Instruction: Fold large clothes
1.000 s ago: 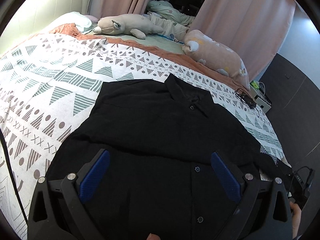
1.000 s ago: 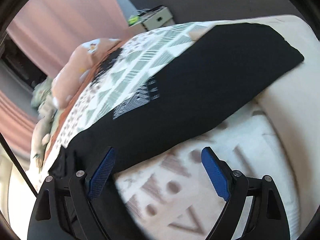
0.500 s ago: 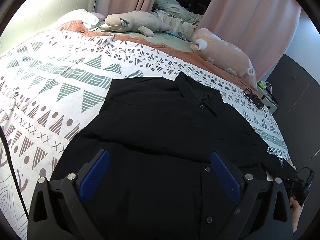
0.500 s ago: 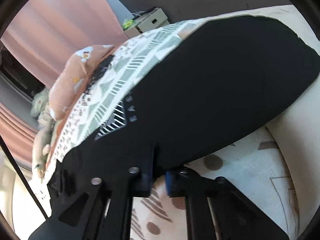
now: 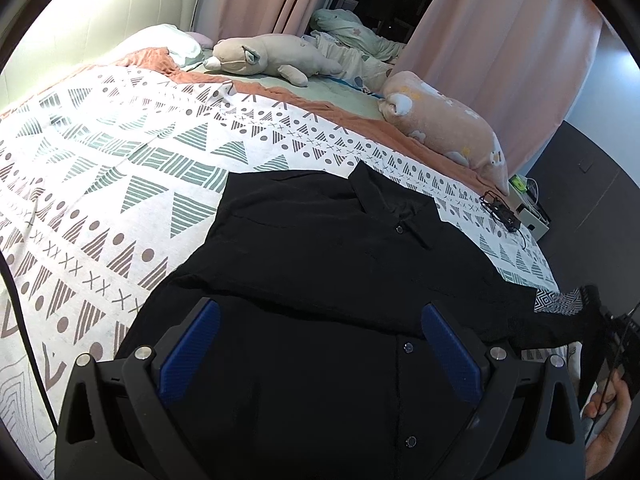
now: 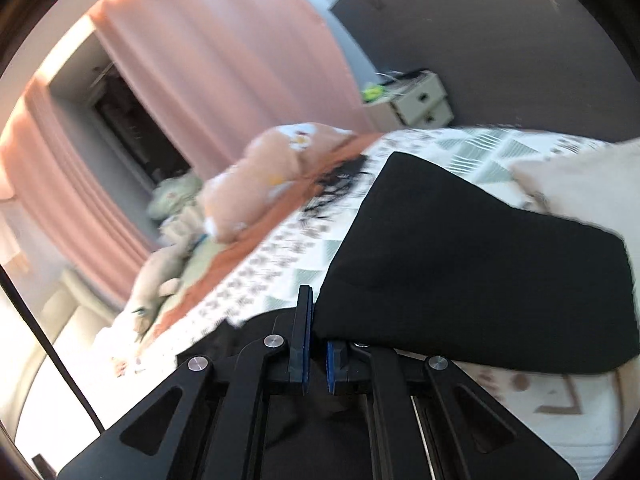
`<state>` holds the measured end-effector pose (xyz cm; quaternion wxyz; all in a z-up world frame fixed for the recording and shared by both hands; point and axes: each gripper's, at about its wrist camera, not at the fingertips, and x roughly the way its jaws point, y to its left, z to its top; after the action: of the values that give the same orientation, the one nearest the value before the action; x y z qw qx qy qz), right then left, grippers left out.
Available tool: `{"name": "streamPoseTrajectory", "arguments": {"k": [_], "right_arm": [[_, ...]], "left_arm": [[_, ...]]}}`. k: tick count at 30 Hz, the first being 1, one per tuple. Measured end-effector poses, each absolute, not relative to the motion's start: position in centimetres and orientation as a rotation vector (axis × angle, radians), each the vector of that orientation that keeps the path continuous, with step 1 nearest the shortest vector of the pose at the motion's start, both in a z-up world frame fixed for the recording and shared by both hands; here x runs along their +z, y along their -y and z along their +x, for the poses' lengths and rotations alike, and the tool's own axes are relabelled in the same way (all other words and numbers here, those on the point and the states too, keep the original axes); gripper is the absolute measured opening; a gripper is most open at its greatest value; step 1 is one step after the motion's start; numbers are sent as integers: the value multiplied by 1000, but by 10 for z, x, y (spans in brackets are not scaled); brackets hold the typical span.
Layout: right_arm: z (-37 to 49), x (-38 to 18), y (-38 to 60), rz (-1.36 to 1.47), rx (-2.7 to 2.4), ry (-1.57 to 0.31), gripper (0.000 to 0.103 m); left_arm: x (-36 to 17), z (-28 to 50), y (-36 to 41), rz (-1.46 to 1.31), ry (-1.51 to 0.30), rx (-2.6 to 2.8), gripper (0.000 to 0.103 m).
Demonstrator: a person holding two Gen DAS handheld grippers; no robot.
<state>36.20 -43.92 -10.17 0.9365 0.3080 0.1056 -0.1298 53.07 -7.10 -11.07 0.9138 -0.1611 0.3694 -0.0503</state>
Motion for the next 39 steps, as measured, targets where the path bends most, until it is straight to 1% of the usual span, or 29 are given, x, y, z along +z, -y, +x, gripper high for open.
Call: {"name": "streamPoseTrajectory", "arguments": {"k": [7,14,20,22,25,26,28,29,30,31,36,39], "right_arm": [[371,-91,388,572,-147,-233,2],[404,-96,374,540,-84,-289,2],[445,-105,367,498,-4,-350,2],[466,-117,365,483,15,-392,2],[498,-148,371,538,51,-541,4],[509,-154,373,554,48,-578,7],[522,-174,381,572,13,-667,20],[524,-178,384,577,13,-685,48],[525,-181,388,581,18,-700,87],[524,-181,389,586,24,-708,94],[502,-170,402,558,-5,-752,95],[477,-156,419,551,-40,-736,95]], "left_arm": [[-100,524,56,-355,-718,-89,103],[-101,524,38,-426,-723,-110,103],[-102,526,34,-426,-724,-95,103],[-104,527,35,-431,-733,-94,103],[-106,528,38,-426,-748,-102,103],[-107,528,39,-421,-748,-104,103],[-106,528,42,-410,-749,-107,103],[-106,528,44,-406,-749,-111,103],[-107,528,45,-403,-750,-113,103],[-107,528,46,-401,-750,-115,103],[-106,528,51,-390,-756,-123,103],[-106,527,53,-385,-754,-123,103]]}}
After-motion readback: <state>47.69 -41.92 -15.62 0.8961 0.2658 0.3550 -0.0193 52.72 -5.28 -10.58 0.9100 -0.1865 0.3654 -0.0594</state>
